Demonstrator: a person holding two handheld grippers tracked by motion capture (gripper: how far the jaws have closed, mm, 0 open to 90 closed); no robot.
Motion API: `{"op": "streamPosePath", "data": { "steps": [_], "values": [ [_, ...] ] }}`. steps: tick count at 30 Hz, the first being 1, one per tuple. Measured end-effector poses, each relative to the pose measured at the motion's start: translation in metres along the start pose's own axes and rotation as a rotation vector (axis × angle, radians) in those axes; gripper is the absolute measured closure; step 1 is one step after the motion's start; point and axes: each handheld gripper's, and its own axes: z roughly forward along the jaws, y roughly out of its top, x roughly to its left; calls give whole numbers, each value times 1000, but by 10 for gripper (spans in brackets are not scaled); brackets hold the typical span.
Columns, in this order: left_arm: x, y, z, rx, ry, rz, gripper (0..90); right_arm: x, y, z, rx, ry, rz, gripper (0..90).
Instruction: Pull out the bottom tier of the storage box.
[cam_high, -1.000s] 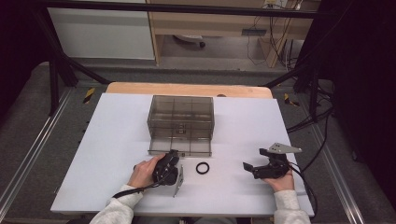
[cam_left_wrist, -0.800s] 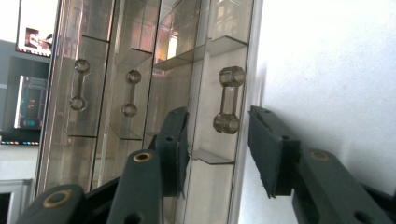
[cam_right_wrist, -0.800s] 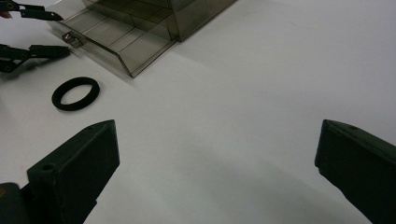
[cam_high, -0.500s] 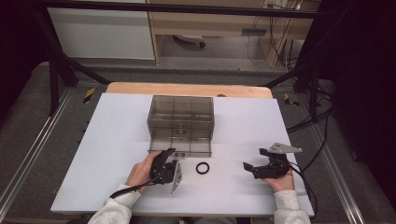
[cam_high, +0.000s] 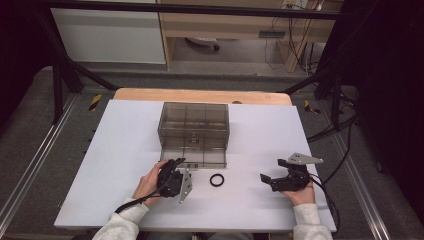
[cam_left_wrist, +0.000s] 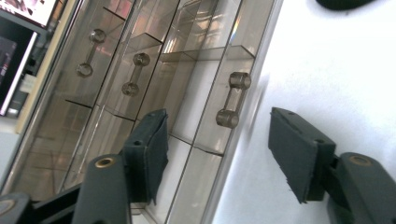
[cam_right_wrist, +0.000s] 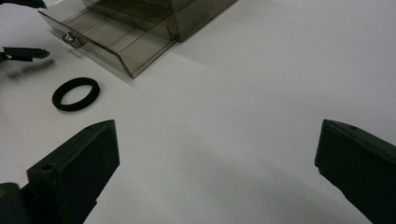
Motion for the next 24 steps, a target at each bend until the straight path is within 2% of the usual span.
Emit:
{"op": "streamPosePath", "data": {
  "steps": [3, 7, 11, 12, 14, 24],
  "values": [
    [1, -1, -1, 0, -15, -39, 328, 0, 0, 0, -2, 0, -1, 4],
    [2, -1, -2, -5, -45, -112, 284, 0, 0, 0, -2, 1, -1, 4],
    [4, -2, -4, -3, -67, -157, 269, -1, 0, 0, -5, -1, -4, 4],
    [5, -2, -5, -4, -74, -181, 263, -1, 0, 0, -5, 0, -5, 4],
    [6, -2, -6, -4, -86, -202, 248, 0, 0, -1, -5, 1, -3, 4],
    [15, -4, -12, -24, -148, -359, 201, 0, 0, -1, -5, 2, -1, 4]
  ]
}}
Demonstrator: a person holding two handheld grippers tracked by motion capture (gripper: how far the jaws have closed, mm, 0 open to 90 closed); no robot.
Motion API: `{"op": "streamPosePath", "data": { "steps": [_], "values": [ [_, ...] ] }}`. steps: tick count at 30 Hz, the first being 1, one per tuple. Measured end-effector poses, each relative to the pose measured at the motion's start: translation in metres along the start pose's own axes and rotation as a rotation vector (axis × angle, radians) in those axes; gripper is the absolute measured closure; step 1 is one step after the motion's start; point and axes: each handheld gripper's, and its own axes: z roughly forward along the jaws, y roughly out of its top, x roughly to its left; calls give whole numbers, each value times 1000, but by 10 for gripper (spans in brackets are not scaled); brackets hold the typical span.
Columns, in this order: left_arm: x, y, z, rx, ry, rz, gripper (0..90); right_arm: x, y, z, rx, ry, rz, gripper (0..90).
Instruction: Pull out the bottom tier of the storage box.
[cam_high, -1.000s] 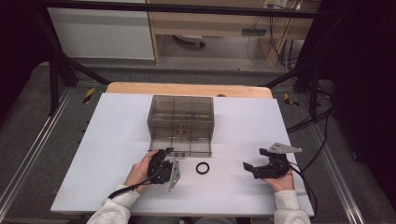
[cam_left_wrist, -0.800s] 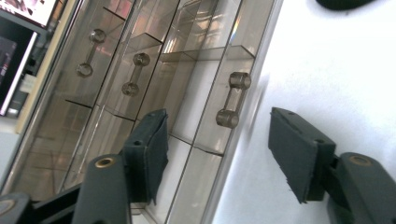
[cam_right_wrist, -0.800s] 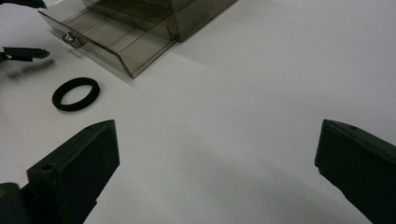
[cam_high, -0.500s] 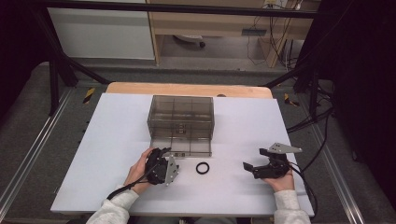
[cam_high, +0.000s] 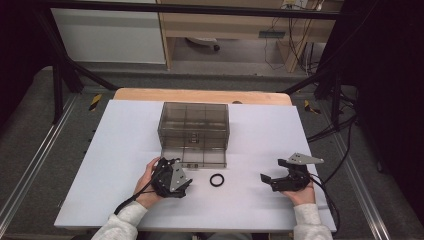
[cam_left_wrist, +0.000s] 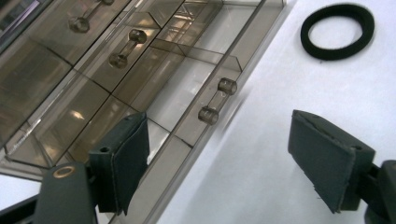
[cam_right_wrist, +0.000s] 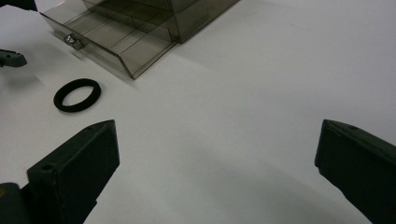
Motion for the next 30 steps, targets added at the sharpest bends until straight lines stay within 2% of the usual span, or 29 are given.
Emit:
{"op": "streamPosePath", "data": {
  "steps": [5, 13, 15, 23, 30],
  "values": [
    [3, 1, -3, -9, -33, -66, 181, 0, 0, 0, 0, 0, 0, 3],
    [4, 2, -4, -5, -71, -120, 156, 0, 0, 0, 0, -1, 3, 4],
    [4, 3, -4, -3, -66, -121, 154, 0, 0, 0, -1, -1, 3, 3],
    [3, 6, -5, -4, -101, -170, 136, 0, 0, 0, 0, -3, 8, 4],
    [2, 9, -4, 0, -118, -186, 132, 0, 0, 0, 0, -4, 8, 4]
  ]
}}
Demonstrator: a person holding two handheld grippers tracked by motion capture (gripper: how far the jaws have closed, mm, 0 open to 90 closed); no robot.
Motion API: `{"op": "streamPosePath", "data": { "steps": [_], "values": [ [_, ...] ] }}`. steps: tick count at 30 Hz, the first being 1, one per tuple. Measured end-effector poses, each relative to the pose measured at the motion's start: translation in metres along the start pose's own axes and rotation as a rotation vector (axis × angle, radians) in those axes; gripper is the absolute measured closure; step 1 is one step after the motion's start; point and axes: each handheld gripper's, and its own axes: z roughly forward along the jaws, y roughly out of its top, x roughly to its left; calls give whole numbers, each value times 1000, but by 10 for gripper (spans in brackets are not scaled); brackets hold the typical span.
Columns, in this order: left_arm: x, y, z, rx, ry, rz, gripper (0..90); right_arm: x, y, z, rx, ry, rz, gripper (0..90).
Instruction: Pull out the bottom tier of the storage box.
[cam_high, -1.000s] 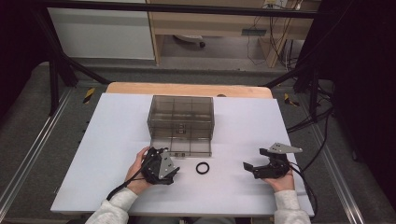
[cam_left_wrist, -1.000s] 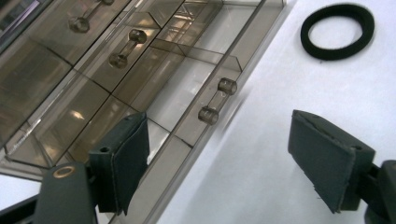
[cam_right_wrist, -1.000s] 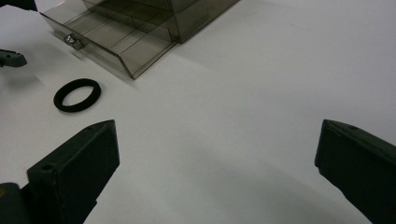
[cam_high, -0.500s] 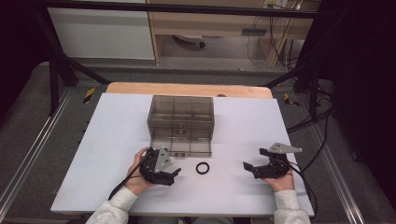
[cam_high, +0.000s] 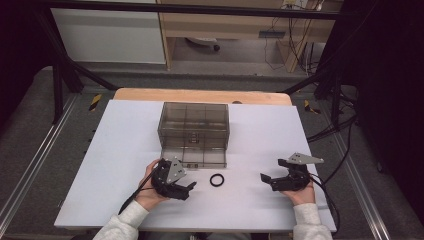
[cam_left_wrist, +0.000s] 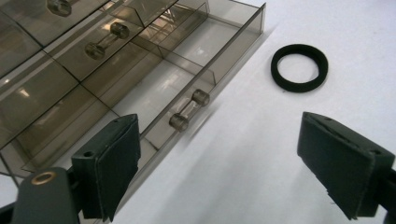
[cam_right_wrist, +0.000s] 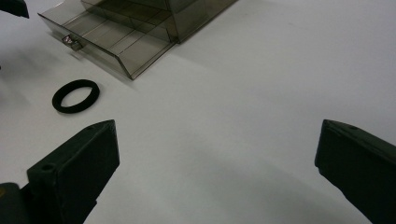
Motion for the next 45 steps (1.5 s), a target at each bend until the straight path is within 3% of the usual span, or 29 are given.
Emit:
{"op": "streamPosePath", "data": {
  "steps": [23, 45],
  "values": [
    [-7, 6, 5, 32, -62, -51, 73, 0, 0, 0, -1, 1, 4, 3],
    [-8, 14, 16, 50, -138, -146, 54, 0, 0, 1, 1, 2, 2, 4]
  ]
}}
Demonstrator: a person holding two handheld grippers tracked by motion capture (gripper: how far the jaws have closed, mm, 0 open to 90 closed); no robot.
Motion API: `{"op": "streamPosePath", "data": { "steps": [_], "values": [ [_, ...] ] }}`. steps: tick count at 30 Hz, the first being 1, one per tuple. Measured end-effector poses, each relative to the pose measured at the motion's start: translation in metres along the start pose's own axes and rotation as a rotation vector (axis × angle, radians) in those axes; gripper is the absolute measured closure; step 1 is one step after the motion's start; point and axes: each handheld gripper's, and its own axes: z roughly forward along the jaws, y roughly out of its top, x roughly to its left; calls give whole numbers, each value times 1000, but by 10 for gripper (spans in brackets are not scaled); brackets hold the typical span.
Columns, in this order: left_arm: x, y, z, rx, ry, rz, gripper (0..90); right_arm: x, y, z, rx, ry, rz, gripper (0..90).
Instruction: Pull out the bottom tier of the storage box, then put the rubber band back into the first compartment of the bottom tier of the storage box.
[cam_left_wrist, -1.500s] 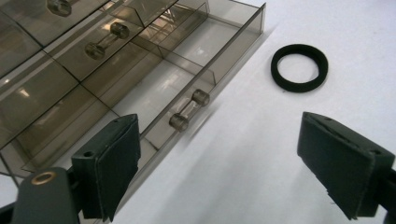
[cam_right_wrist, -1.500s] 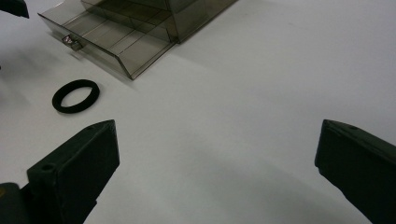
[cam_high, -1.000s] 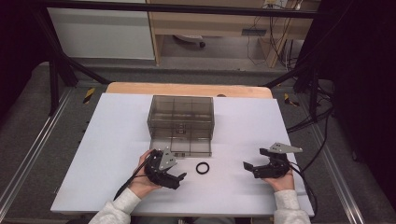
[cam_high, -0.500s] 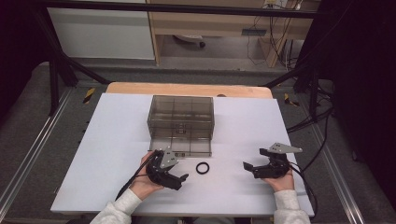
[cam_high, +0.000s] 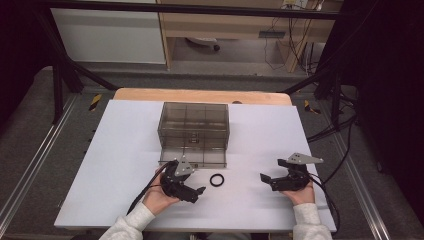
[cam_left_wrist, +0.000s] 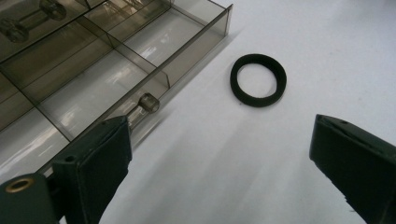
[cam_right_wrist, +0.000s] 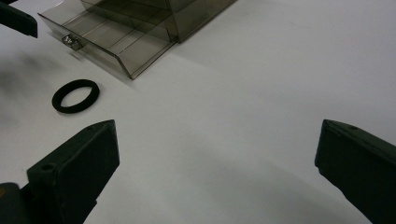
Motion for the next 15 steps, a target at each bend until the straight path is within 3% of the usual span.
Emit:
{"op": "streamPosePath", "data": {
  "steps": [4, 8, 15],
  "values": [
    [0, 2, 1, -1, -4, -12, 54, 0, 0, 0, -2, -1, 0, 3],
    [1, 4, 3, -5, -37, -43, 41, 0, 0, 0, -2, 1, -1, 3],
    [3, 6, 5, -1, -42, -55, 43, 0, 0, 0, 0, -2, 0, 4]
  ]
}}
